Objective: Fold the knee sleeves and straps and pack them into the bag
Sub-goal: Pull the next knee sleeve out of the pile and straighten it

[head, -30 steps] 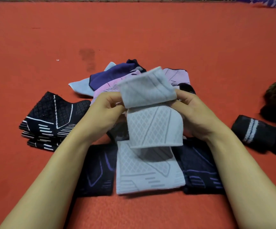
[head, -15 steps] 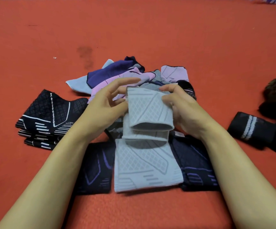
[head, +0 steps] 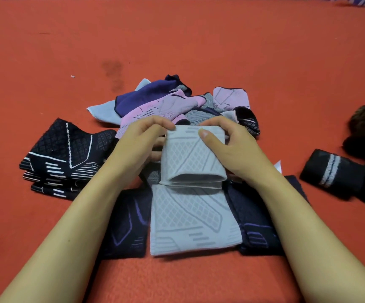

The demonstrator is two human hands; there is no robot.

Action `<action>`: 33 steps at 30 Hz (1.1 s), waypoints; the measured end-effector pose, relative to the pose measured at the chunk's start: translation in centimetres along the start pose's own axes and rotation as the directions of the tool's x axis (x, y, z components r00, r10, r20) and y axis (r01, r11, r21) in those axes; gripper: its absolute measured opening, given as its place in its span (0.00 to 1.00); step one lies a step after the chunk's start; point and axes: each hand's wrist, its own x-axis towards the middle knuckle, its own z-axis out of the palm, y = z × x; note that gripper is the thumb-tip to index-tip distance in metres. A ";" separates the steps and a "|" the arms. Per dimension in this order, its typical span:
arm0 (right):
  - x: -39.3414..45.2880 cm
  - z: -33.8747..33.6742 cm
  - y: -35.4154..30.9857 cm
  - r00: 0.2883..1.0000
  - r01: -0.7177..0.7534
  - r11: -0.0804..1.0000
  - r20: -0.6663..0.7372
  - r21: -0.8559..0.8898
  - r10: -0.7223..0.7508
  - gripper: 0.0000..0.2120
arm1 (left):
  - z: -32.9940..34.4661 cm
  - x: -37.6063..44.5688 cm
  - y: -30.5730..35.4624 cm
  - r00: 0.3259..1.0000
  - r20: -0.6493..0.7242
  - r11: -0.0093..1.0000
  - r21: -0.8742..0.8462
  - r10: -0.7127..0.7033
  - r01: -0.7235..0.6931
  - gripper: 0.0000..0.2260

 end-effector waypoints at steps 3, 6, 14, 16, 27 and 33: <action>-0.2 0.0 -0.1 1.000 0.013 1.000 -0.018 -0.009 -0.013 0.09 | -0.1 0.0 -0.3 1.000 0.007 0.999 0.039 0.023 -0.023 0.01; -0.1 0.0 0.1 0.999 -0.049 0.999 0.001 0.021 0.049 0.15 | -0.3 0.0 -0.7 0.998 -0.005 0.997 0.050 0.058 -0.058 0.12; -0.6 -1.2 -1.0 0.971 -0.149 0.956 0.220 0.254 0.093 0.13 | -1.4 -0.2 0.3 1.000 0.003 1.000 0.007 0.008 -0.008 0.15; -0.9 -1.7 -1.4 0.937 -0.208 0.920 0.338 0.333 0.089 0.16 | -1.6 -0.3 0.8 0.999 -0.019 0.999 -0.038 0.037 -0.038 0.17; -1.7 -3.0 -1.7 0.879 -0.138 0.963 0.476 0.231 0.012 0.11 | -4.2 -1.2 1.5 0.923 0.298 0.966 -0.159 0.245 -0.205 0.13; -1.0 -4.8 -0.4 0.758 -0.021 0.997 0.651 0.079 -0.036 0.17 | -4.7 -2.3 1.7 0.717 0.694 0.992 0.028 0.069 -0.122 0.15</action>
